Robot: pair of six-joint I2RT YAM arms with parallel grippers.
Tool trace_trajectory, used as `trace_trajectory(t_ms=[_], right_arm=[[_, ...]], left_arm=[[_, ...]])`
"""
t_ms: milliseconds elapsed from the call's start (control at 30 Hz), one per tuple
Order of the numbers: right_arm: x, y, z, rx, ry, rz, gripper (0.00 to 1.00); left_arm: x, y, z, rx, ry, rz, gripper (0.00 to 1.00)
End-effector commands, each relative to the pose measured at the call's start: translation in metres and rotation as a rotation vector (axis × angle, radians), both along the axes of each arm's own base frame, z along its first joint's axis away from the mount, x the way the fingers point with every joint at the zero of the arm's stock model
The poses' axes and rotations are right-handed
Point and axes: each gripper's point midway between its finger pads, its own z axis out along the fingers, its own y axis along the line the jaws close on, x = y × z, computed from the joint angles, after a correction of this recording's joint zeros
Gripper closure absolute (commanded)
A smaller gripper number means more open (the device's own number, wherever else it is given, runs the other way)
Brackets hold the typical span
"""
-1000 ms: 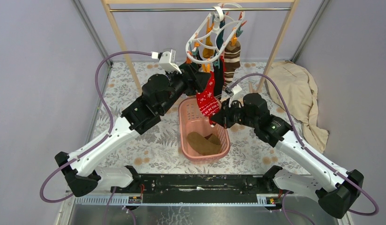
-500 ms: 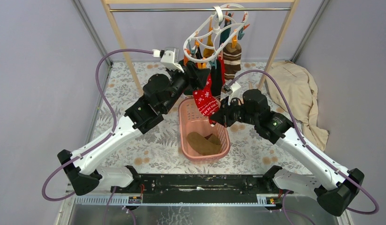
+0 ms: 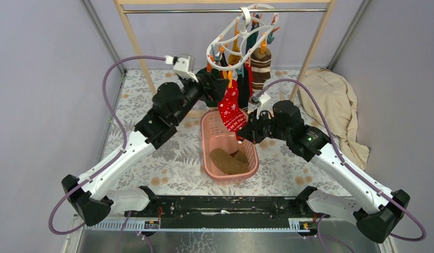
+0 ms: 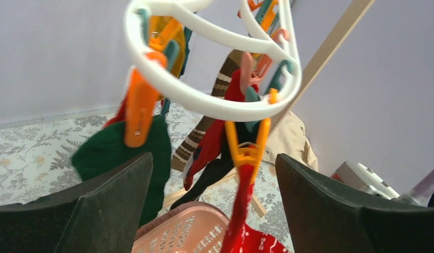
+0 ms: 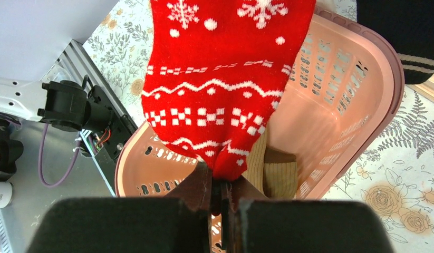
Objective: Remove the socks clipped to the hanger
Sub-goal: Remove the sock from the hanger.
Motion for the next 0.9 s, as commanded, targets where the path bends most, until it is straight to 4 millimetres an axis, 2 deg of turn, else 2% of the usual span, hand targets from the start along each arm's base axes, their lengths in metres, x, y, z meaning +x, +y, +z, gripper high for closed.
trace_trajectory(t_ms=[0, 67, 367, 600, 733, 867], right_arm=[[-0.002, 0.005, 0.026, 0.038, -0.062, 0.036, 1.00], [-0.002, 0.005, 0.025, 0.035, -0.062, 0.038, 1.00], [0.000, 0.008, 0.024, 0.040, -0.056, 0.040, 1.00], [0.001, 0.009, 0.023, 0.039, -0.053, 0.043, 1.00], [0.000, 0.010, 0.020, 0.041, -0.046, 0.043, 1.00], [0.000, 0.010, 0.019, 0.041, -0.044, 0.044, 1.00]], left_arm=[[-0.013, 0.024, 0.032, -0.075, -0.091, -0.051, 0.02], [-0.013, 0.028, 0.030, -0.078, -0.085, -0.068, 0.01], [-0.013, -0.004, 0.033, -0.081, -0.069, -0.238, 0.01], [-0.009, -0.013, 0.030, -0.073, -0.054, -0.231, 0.02], [-0.004, -0.020, 0.032, -0.064, -0.061, -0.222, 0.12], [0.002, -0.028, 0.034, -0.060, -0.062, -0.223, 0.16]])
